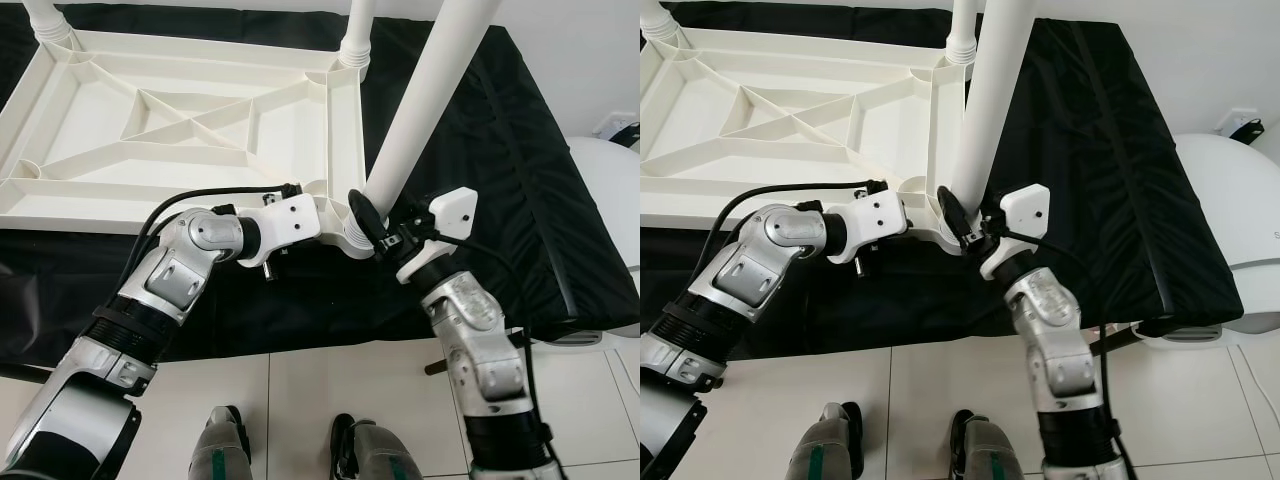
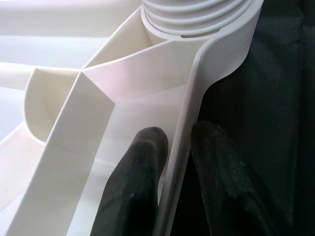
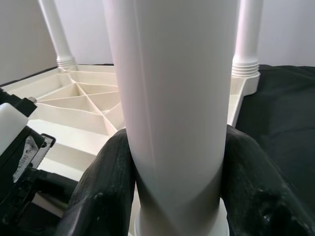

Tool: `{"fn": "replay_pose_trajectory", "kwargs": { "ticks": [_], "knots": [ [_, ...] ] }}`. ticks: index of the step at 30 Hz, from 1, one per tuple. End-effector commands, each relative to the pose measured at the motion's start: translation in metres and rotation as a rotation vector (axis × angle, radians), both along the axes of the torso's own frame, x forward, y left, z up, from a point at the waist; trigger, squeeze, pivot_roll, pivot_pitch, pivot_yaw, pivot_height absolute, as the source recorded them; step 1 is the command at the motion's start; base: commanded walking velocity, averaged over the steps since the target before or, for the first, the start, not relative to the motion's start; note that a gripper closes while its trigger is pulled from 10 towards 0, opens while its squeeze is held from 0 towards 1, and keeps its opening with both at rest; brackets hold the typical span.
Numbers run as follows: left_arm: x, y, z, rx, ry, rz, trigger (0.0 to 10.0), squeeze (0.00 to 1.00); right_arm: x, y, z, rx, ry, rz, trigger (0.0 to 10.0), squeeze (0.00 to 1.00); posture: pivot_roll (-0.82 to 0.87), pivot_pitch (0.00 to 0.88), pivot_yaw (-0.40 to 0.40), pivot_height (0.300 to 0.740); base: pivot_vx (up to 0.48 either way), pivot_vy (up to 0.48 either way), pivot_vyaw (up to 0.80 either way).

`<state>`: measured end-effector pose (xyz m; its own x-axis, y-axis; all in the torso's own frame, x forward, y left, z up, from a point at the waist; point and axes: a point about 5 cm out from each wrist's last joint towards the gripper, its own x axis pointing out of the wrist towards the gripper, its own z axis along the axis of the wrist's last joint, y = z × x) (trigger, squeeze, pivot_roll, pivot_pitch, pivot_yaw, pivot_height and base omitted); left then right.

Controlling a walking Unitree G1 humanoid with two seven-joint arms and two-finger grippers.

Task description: Building children table

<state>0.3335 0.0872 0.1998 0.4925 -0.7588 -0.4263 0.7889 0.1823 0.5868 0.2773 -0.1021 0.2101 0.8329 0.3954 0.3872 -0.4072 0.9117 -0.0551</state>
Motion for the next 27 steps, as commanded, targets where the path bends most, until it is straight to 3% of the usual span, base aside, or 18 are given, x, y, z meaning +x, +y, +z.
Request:
{"fn": "replay_pose_trajectory", "kwargs": {
  "ticks": [1,9,18,19,23,24,27],
  "knots": [
    [-0.0005,-0.0043,0.0018,0.009,-0.029,-0.017,10.0,0.0,-0.0001,0.0009,-0.0104,0.013,0.061,-0.075,10.0,0.0,0.08,0.223,-0.03,0.74,0.0,0.0,0.0],
    [-0.0009,-0.0038,0.0018,0.007,-0.026,-0.013,10.0,0.0,-0.0038,0.0062,-0.0149,0.049,0.095,-0.199,10.0,0.0,0.08,0.232,-0.028,0.74,0.0,0.0,0.0],
    [-0.0009,-0.0031,0.0016,0.009,-0.024,-0.011,10.0,0.0,-0.0037,0.0056,-0.0152,0.058,0.112,-0.232,10.0,0.0,0.08,0.234,-0.028,0.74,0.0,0.0,0.0],
    [-0.0009,-0.0028,0.0015,0.009,-0.024,-0.01,10.0,0.0,-0.0035,0.0049,-0.0153,0.062,0.118,-0.233,10.0,0.45,0.08,0.234,-0.029,0.74,0.0,0.0,0.0],
    [-0.001,-0.0028,0.0015,0.009,-0.024,-0.01,10.0,0.0,-0.0034,0.0047,-0.0153,0.064,0.121,-0.232,10.0,0.45,0.08,0.234,-0.029,0.74,0.0,0.0,0.0],
    [-0.001,-0.0028,0.0015,0.008,-0.024,-0.01,10.0,0.0,-0.0036,0.0056,-0.0151,0.068,0.127,-0.2,10.0,1.0,0.08,0.234,-0.029,0.74,0.0,0.0,0.0],
    [-0.0006,-0.0026,0.0016,0.008,-0.025,-0.008,10.0,0.0,-0.0017,0.0003,-0.0119,0.075,0.116,-0.174,10.0,1.0,0.08,0.233,-0.03,0.74,0.0,0.0,0.0]
  ]
}}
